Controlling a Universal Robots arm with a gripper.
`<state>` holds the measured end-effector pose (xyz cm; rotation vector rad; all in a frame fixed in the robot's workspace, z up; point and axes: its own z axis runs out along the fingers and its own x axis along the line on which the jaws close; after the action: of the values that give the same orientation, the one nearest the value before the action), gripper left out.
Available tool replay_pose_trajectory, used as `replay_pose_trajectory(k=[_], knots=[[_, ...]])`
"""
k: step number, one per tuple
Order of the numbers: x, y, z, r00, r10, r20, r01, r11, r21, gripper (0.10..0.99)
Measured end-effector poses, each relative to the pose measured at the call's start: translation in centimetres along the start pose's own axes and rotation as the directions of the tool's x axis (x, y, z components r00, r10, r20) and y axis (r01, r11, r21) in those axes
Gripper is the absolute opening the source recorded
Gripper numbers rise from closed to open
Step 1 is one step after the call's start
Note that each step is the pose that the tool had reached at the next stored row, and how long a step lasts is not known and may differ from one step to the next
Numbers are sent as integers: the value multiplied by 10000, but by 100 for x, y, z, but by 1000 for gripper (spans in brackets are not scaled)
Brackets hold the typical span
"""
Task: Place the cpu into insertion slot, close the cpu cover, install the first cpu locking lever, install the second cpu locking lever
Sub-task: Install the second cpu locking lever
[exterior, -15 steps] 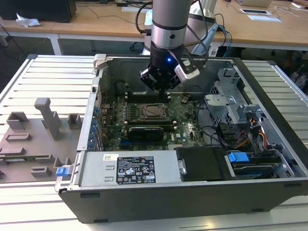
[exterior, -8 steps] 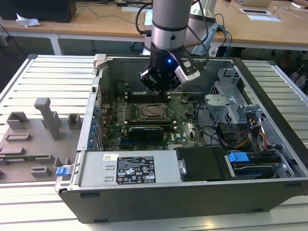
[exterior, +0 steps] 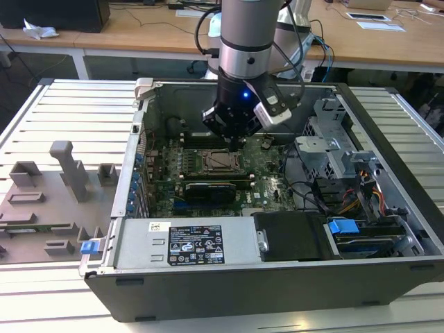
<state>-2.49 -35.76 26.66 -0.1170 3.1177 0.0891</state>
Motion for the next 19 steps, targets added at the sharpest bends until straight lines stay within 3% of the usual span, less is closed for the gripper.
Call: replay_pose_trajectory(k=[10, 14, 19], knots=[[9, -126, -2, 10000, -1, 0, 1, 10000, 0, 106], [11, -142, 13, 10000, 0, 0, 0, 10000, 0, 106], [14, -158, 114, 10000, 0, 0, 0, 10000, 1, 106]])
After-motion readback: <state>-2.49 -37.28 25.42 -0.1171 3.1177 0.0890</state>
